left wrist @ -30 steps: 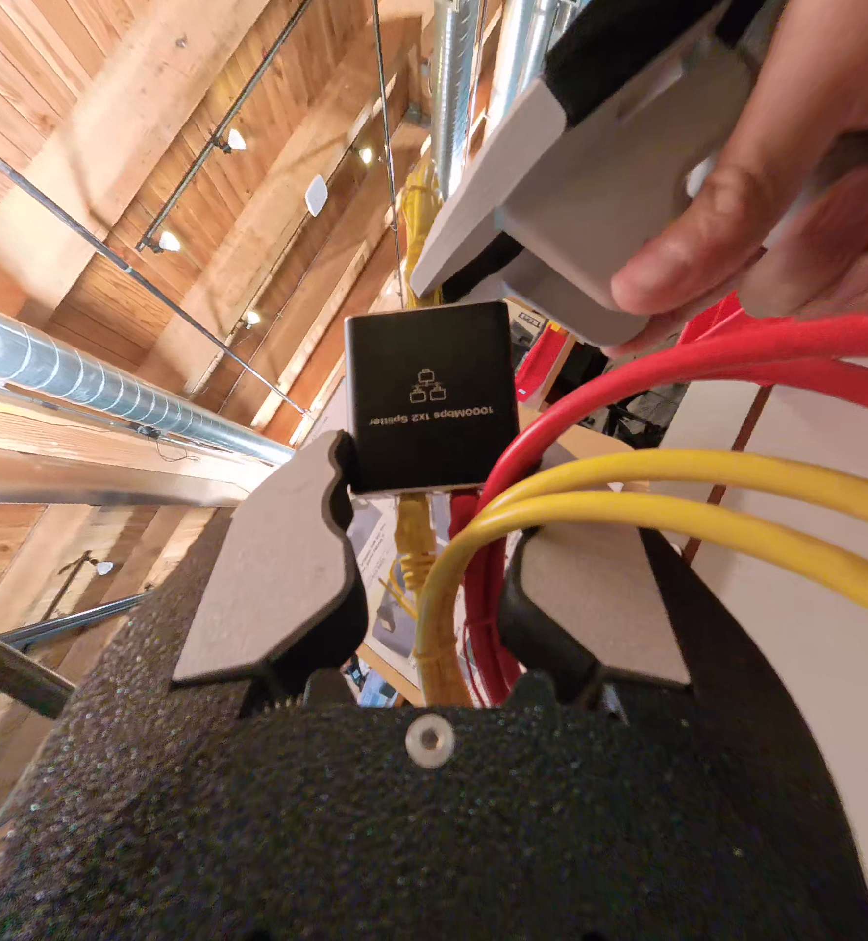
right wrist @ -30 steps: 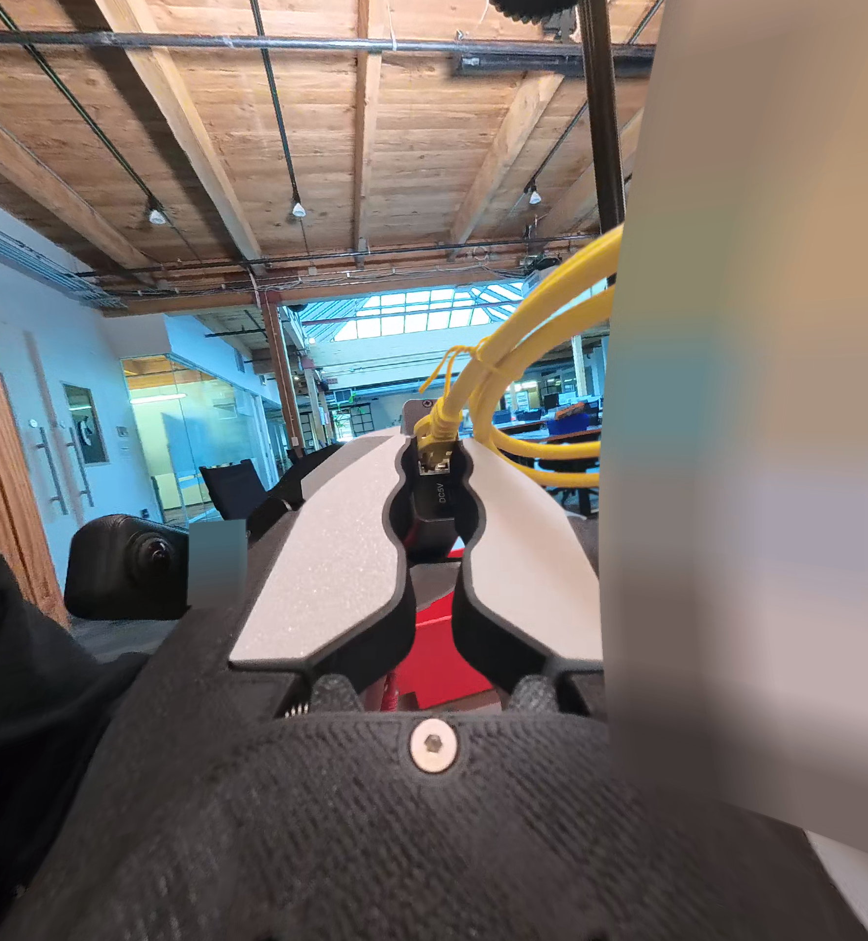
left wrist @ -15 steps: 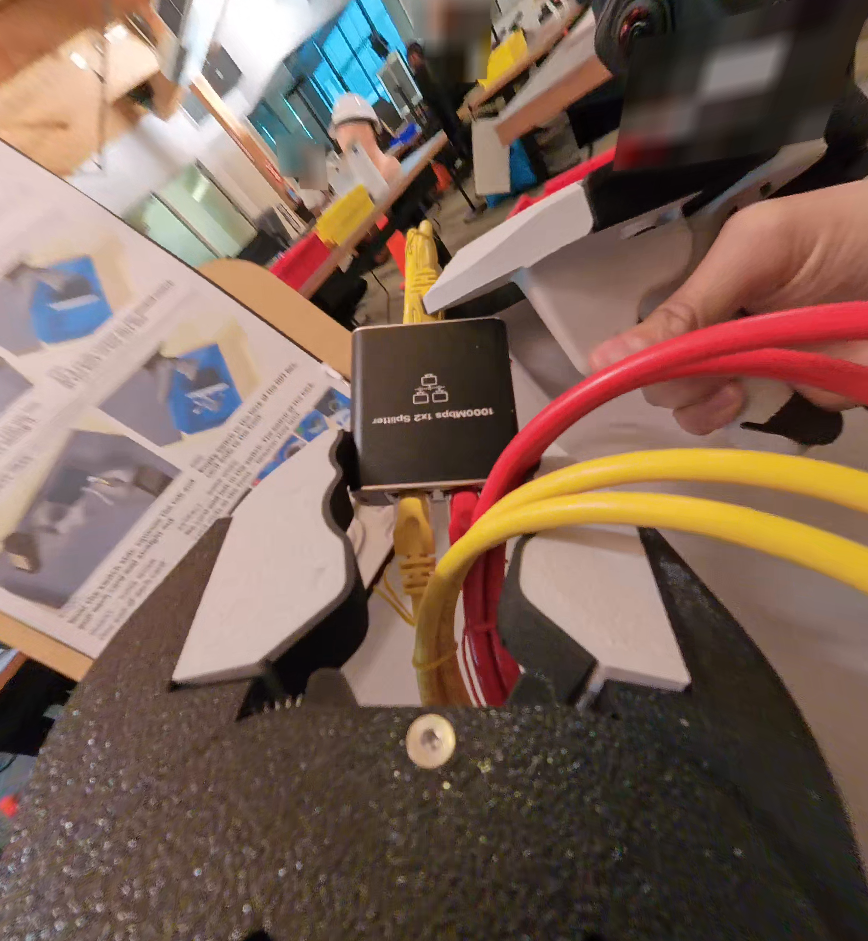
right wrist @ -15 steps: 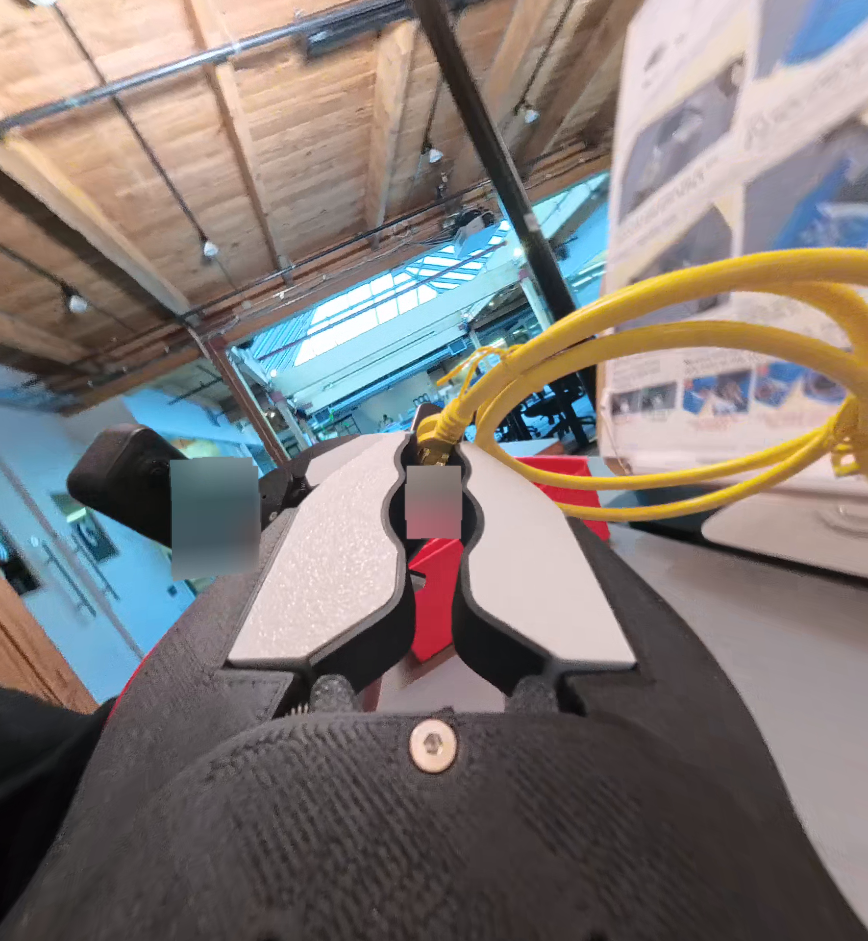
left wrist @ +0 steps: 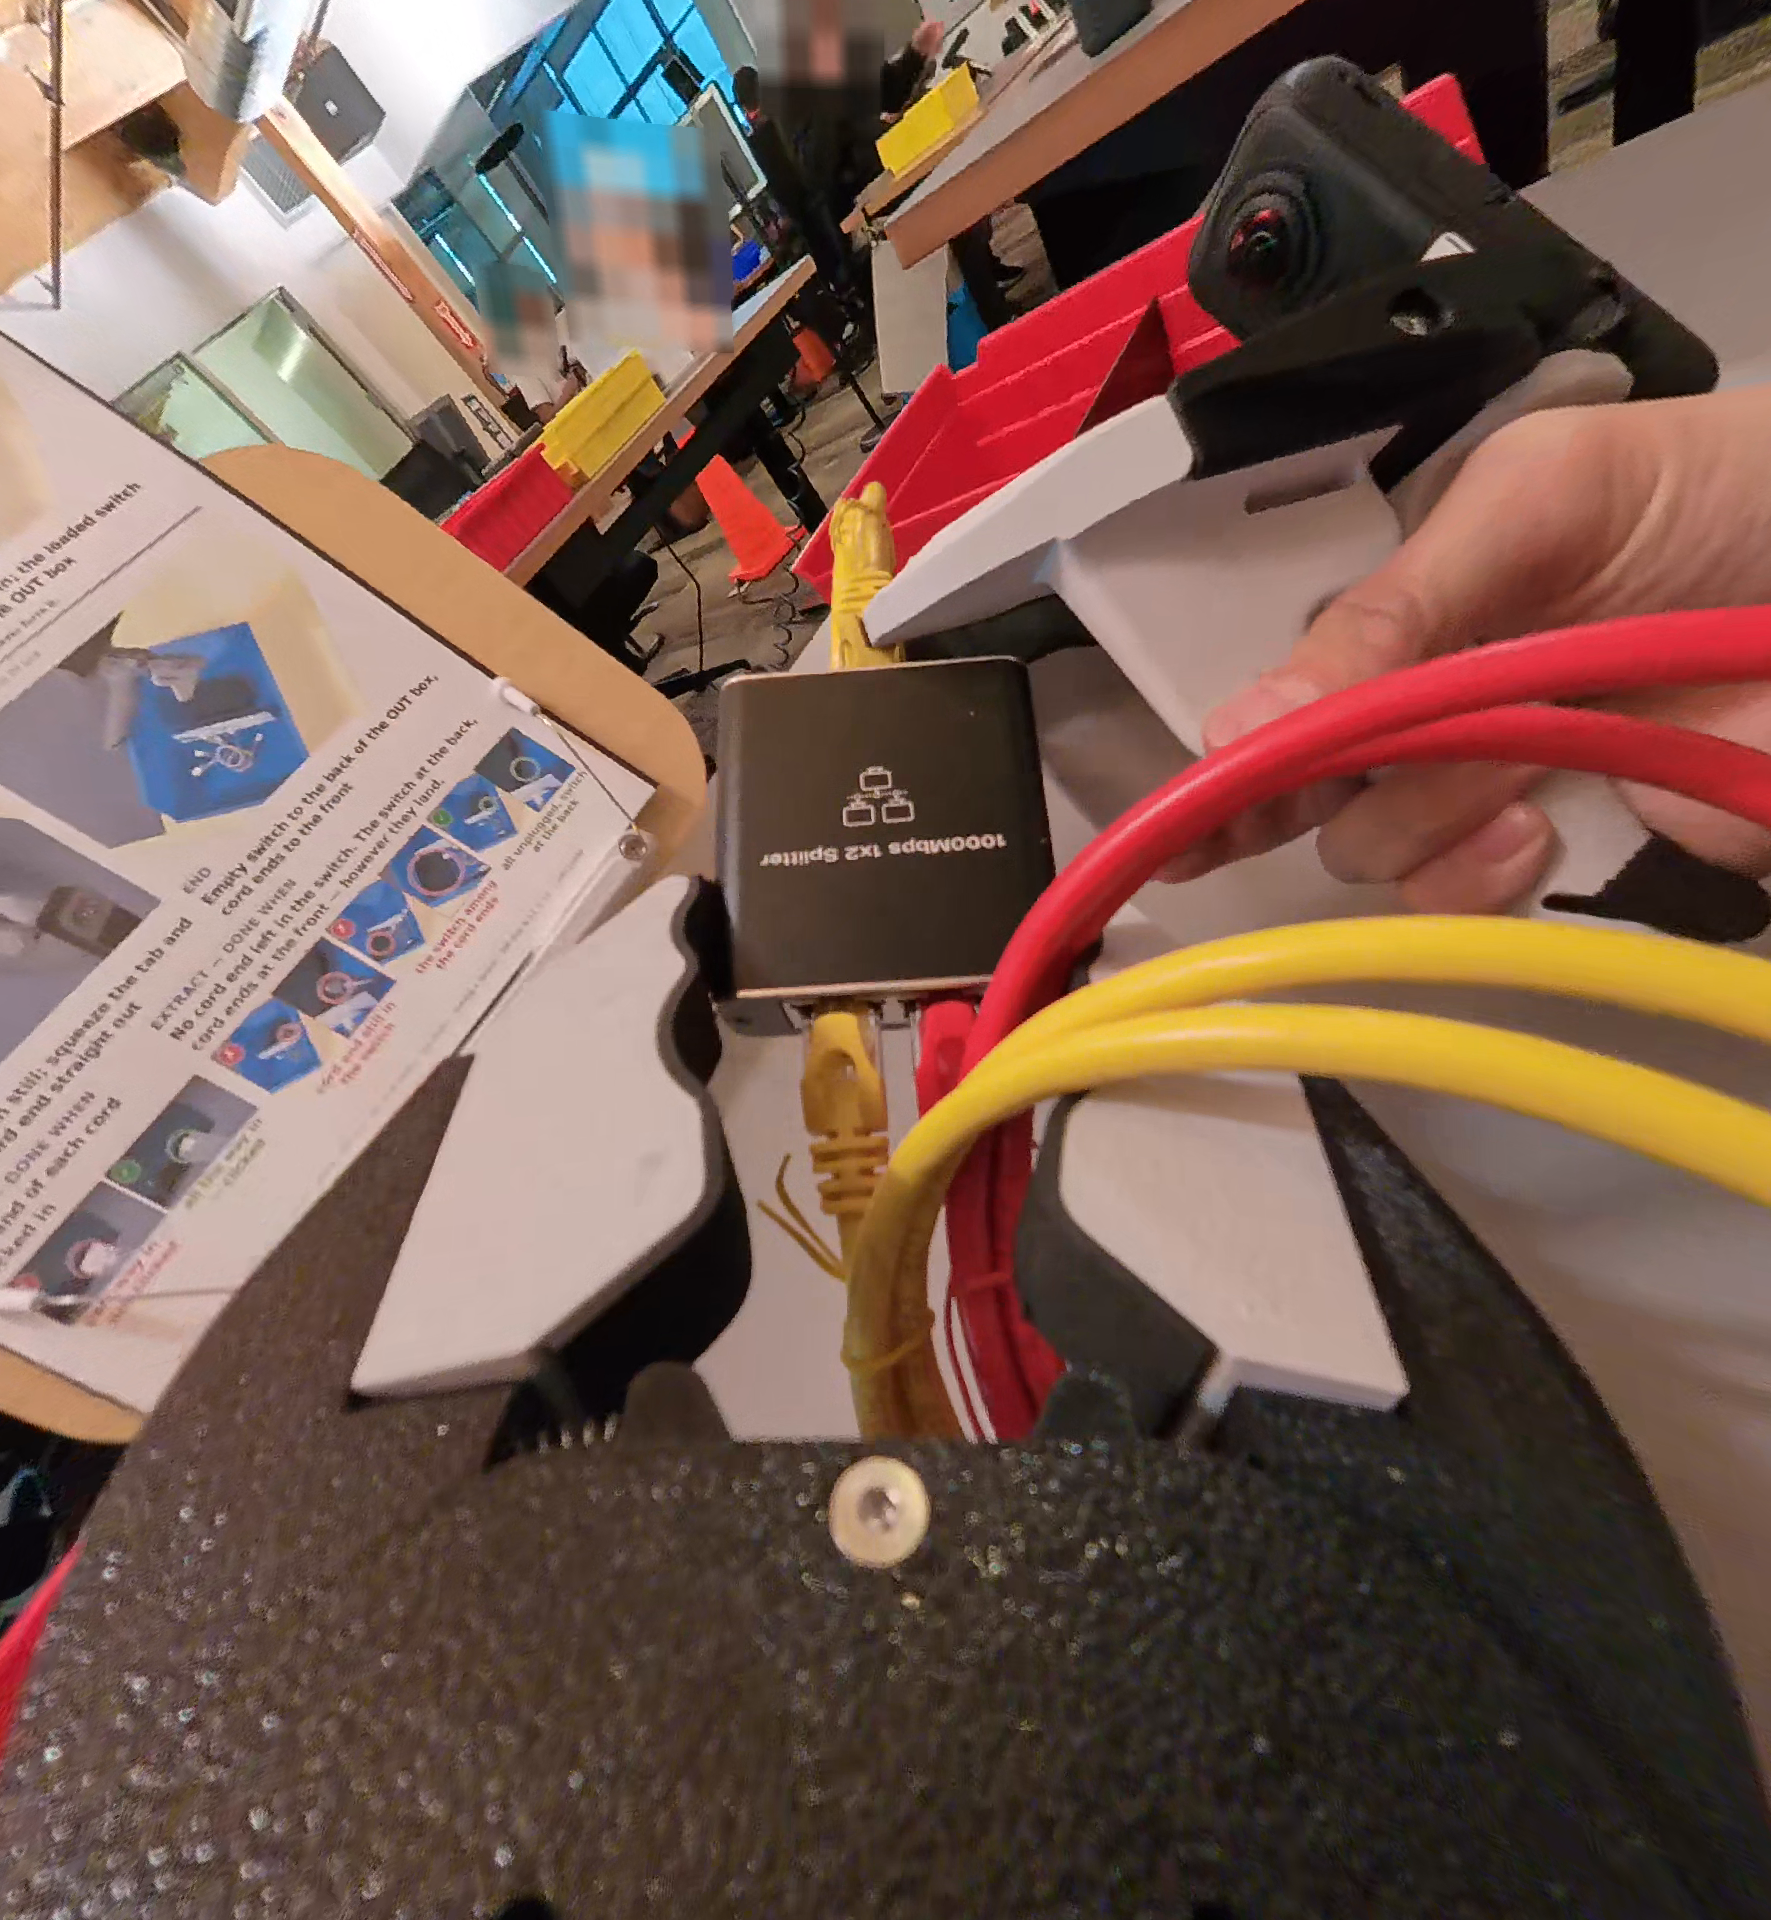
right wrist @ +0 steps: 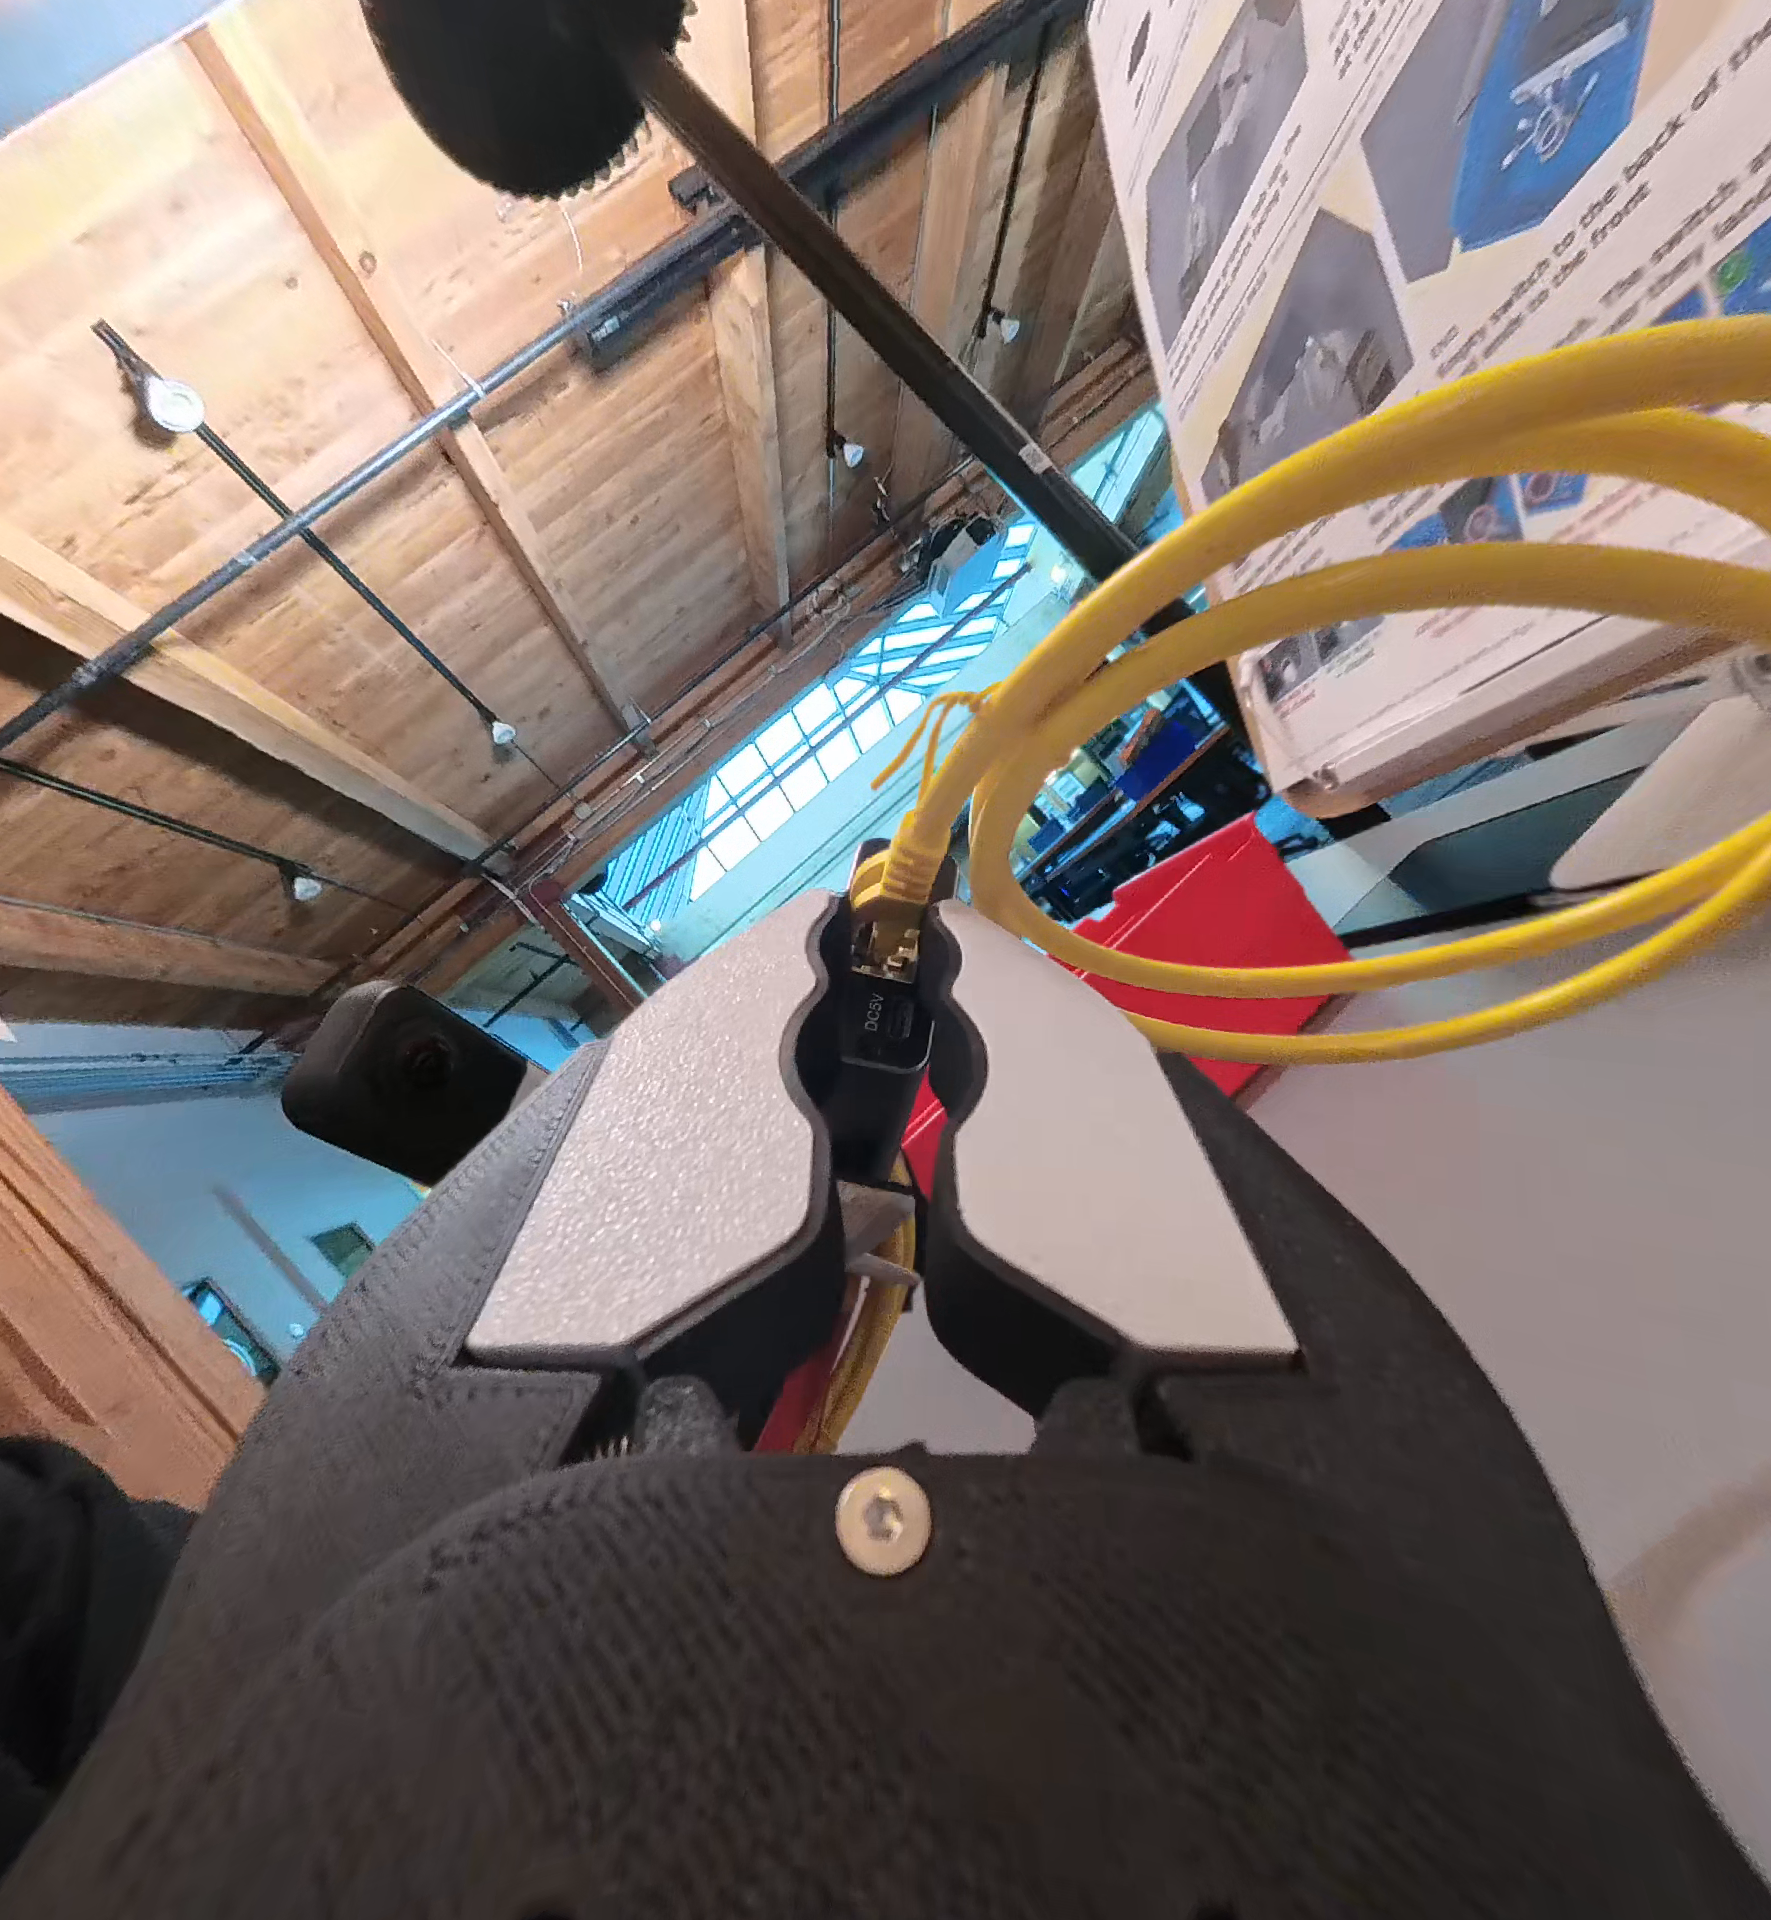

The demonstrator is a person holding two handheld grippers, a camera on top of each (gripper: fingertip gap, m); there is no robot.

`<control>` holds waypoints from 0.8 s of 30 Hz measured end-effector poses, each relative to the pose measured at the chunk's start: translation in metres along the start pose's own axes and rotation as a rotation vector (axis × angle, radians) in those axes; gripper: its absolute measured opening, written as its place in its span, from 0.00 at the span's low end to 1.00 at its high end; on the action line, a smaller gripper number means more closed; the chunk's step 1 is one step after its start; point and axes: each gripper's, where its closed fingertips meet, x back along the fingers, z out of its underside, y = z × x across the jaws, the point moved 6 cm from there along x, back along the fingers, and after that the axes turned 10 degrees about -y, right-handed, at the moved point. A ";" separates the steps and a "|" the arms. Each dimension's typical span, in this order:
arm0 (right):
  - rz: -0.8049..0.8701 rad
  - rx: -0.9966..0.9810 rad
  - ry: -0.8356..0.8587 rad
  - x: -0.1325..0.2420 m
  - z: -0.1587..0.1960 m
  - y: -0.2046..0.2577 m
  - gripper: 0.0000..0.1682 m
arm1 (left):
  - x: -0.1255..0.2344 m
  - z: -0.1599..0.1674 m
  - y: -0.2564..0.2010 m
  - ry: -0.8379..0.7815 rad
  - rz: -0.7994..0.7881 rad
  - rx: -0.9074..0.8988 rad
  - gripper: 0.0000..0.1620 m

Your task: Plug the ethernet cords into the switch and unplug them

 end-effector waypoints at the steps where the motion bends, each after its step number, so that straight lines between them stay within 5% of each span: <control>1: -0.006 0.011 0.018 0.000 0.003 0.002 0.09 | 0.004 0.001 -0.003 0.001 -0.011 0.006 0.39; 5: -0.008 0.035 0.089 0.001 0.018 0.010 0.08 | 0.019 0.011 -0.016 -0.040 -0.058 0.090 0.39; 24: 0.035 -0.021 0.085 0.003 0.033 0.004 0.09 | 0.026 0.020 -0.025 0.038 -0.105 -0.054 0.39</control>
